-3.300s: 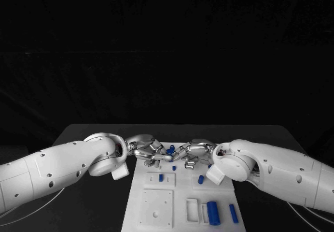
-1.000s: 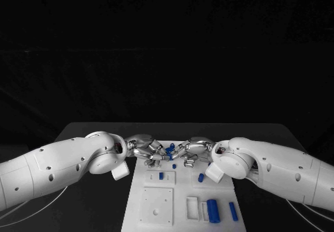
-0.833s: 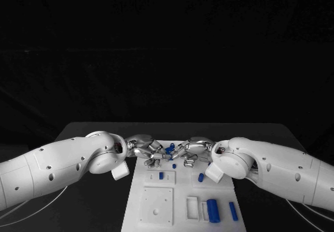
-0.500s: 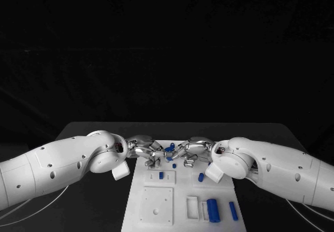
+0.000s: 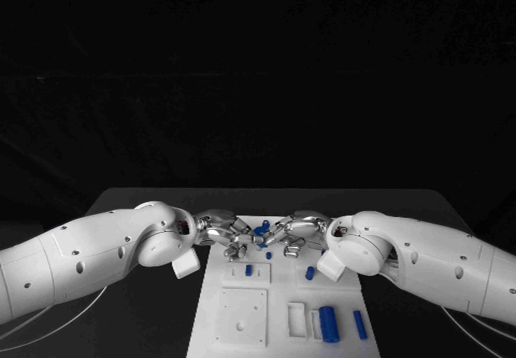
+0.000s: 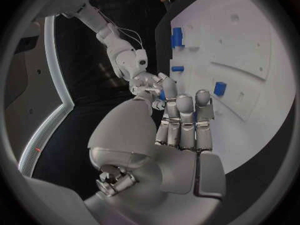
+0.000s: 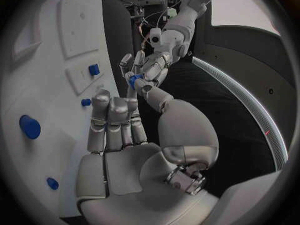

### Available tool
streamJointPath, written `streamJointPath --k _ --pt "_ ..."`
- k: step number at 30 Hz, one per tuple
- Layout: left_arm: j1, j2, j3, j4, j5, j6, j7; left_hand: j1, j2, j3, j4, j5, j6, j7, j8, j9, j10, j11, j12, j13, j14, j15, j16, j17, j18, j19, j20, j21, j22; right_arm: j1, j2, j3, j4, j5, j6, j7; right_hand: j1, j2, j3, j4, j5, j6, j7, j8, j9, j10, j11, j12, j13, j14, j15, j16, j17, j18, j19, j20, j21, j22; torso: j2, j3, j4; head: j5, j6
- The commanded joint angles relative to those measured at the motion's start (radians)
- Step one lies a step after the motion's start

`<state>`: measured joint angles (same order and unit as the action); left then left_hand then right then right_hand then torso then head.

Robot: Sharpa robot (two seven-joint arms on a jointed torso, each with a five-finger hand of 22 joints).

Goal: Assemble the parts on the task board

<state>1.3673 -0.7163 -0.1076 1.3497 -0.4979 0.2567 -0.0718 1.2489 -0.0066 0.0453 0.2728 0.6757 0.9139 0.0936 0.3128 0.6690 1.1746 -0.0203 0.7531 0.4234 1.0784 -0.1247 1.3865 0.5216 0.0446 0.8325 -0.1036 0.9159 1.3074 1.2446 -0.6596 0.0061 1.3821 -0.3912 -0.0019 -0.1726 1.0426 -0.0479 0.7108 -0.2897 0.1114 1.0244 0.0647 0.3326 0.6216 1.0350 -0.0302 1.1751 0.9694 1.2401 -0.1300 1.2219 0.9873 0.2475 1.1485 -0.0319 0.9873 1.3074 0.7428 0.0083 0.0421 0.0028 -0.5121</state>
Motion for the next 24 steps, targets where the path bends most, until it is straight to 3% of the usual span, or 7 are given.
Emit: streamJointPath --k 1,3,7,10,18,22,24 --pt "0.002 0.003 0.002 0.004 0.036 0.015 0.013 0.014 -0.001 0.011 -0.003 -0.011 0.067 -0.002 0.004 0.003 -0.061 0.006 0.006 0.001 -0.007 0.002 0.007 -0.002 -0.012 -0.006 -0.113 0.004 0.020 -0.001 0.001 -0.001 0.001 -0.011 0.014 0.001 0.001 -0.006 0.006 -0.003 -0.006 0.023 0.016 0.007 0.002 0.007 0.002 0.000 0.002 0.000 -0.005 0.006 0.002 0.014 -0.001 -0.008 0.004 0.019 0.000 -0.0001 0.0002 -0.001 0.000" --pt "0.002 0.004 0.002 0.004 0.038 0.016 0.013 0.019 -0.004 0.014 -0.005 -0.020 0.066 -0.002 0.004 0.003 -0.062 0.006 0.007 0.001 -0.007 0.002 0.008 -0.003 -0.012 -0.006 -0.113 0.005 0.020 -0.001 0.001 -0.001 0.001 -0.011 0.015 0.001 0.001 -0.006 0.006 -0.003 -0.006 0.023 0.016 0.007 0.002 0.007 0.002 0.000 0.002 0.000 -0.005 0.006 0.002 0.014 -0.001 -0.008 0.004 0.019 0.000 -0.0001 0.0002 -0.001 0.000" --pt "0.002 0.004 0.002 0.004 0.039 0.021 0.014 0.036 -0.014 0.024 -0.010 -0.067 0.062 0.000 0.001 0.006 -0.067 0.008 0.009 0.000 -0.007 0.004 0.010 -0.006 -0.012 -0.005 -0.112 0.007 0.018 -0.001 0.002 -0.001 0.001 -0.011 0.015 0.001 0.001 -0.006 0.007 -0.003 -0.006 0.023 0.016 0.007 0.003 0.007 0.002 0.000 0.002 0.000 -0.005 0.006 0.002 0.014 -0.001 -0.008 0.004 0.019 0.000 -0.0001 0.0003 -0.002 -0.001" --pt "0.002 0.004 0.002 0.004 0.043 0.021 0.014 0.052 -0.004 0.034 -0.018 -0.079 0.064 -0.001 0.001 0.007 -0.067 0.007 0.011 0.000 -0.007 0.003 0.010 -0.007 -0.012 -0.006 -0.112 0.008 0.018 -0.001 0.002 -0.001 0.001 -0.013 0.016 0.000 0.001 -0.006 0.007 -0.003 -0.006 0.023 0.016 0.007 0.003 0.007 0.001 0.000 0.002 0.000 -0.005 0.006 0.002 0.014 -0.001 -0.008 0.004 0.019 0.000 0.0000 0.0003 -0.002 -0.001" --pt "0.002 0.004 0.002 0.004 0.064 0.019 0.010 0.102 0.008 0.056 -0.067 -0.070 0.068 -0.002 0.001 0.011 -0.065 0.007 0.014 -0.003 -0.010 0.003 0.013 -0.010 -0.014 -0.012 -0.110 0.009 0.018 -0.001 0.002 -0.001 0.001 -0.015 0.014 0.000 0.001 -0.006 0.007 -0.003 -0.006 0.023 0.016 0.007 0.003 0.007 0.001 0.000 0.002 0.000 -0.005 0.006 0.002 0.014 -0.001 -0.008 0.004 0.019 0.000 0.0000 0.0008 -0.002 -0.002" --pt "0.002 0.004 0.002 0.003 0.068 0.012 0.011 0.114 0.035 0.079 -0.107 -0.071 0.079 -0.005 0.004 0.015 -0.056 0.004 0.016 -0.005 -0.010 0.001 0.018 -0.011 -0.017 -0.014 -0.109 0.010 0.018 -0.001 0.003 -0.001 0.002 -0.018 0.015 0.000 0.001 -0.006 0.007 -0.003 -0.006 0.023 0.016 0.006 0.004 0.007 0.001 0.000 0.002 0.000 -0.005 0.006 0.002 0.014 -0.001 -0.008 0.004 0.019 -0.001 0.0002 0.0008 -0.001 -0.002" --pt "0.002 0.004 0.002 0.002 0.071 0.007 0.011 0.105 0.043 0.096 -0.128 -0.088 0.083 -0.007 0.003 0.015 -0.052 0.004 0.015 -0.008 -0.010 0.000 0.019 -0.012 -0.018 -0.015 -0.110 0.011 0.018 -0.001 0.002 -0.001 0.002 -0.019 0.015 0.000 0.001 -0.006 0.008 -0.003 -0.006 0.023 0.016 0.006 0.004 0.007 0.001 0.000 0.002 0.000 -0.005 0.006 0.002 0.014 -0.001 -0.008 0.004 0.019 0.000 0.0002 0.0005 -0.001 -0.003"
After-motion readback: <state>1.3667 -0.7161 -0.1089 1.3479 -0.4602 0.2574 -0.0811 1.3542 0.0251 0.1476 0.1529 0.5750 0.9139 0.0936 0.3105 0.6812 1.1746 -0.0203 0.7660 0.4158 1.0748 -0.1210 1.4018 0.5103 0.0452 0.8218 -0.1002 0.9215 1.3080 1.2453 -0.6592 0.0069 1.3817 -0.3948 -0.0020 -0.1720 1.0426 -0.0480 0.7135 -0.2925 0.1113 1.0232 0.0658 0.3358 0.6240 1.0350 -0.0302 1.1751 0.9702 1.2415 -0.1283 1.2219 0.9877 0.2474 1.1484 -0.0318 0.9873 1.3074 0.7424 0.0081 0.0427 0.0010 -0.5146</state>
